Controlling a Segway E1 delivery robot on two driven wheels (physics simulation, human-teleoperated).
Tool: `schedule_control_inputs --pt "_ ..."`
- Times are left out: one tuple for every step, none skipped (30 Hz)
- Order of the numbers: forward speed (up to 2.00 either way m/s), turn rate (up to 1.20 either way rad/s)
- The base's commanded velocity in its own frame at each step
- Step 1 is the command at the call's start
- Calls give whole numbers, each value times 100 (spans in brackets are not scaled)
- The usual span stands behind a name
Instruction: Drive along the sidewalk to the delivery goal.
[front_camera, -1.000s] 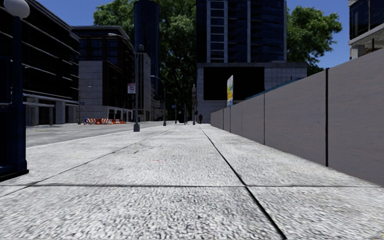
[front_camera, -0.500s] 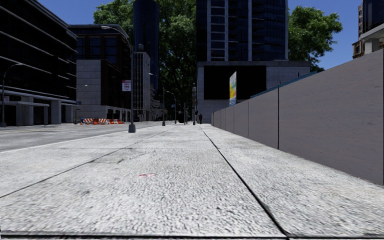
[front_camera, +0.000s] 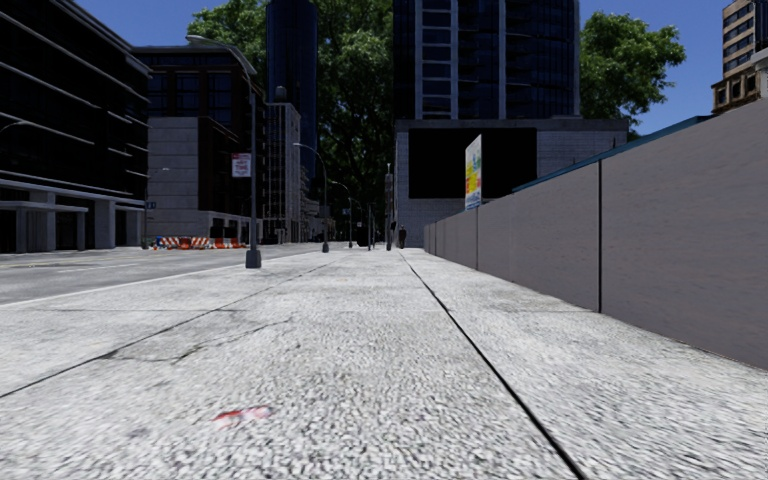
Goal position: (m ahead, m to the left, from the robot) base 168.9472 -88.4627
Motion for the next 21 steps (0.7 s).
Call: schedule_control_inputs --pt "200 0" --pt "200 0" --pt "200 0" --pt "200 0" --pt "200 0" --pt "200 0" --pt "200 0" --pt "200 0" --pt "200 0" --pt "200 0" --pt "200 0" --pt "200 0" --pt "200 0" --pt "200 0" --pt "200 0" --pt "200 0" --pt "200 0" --pt "200 0" --pt "200 0" --pt "200 0" --pt "200 0"
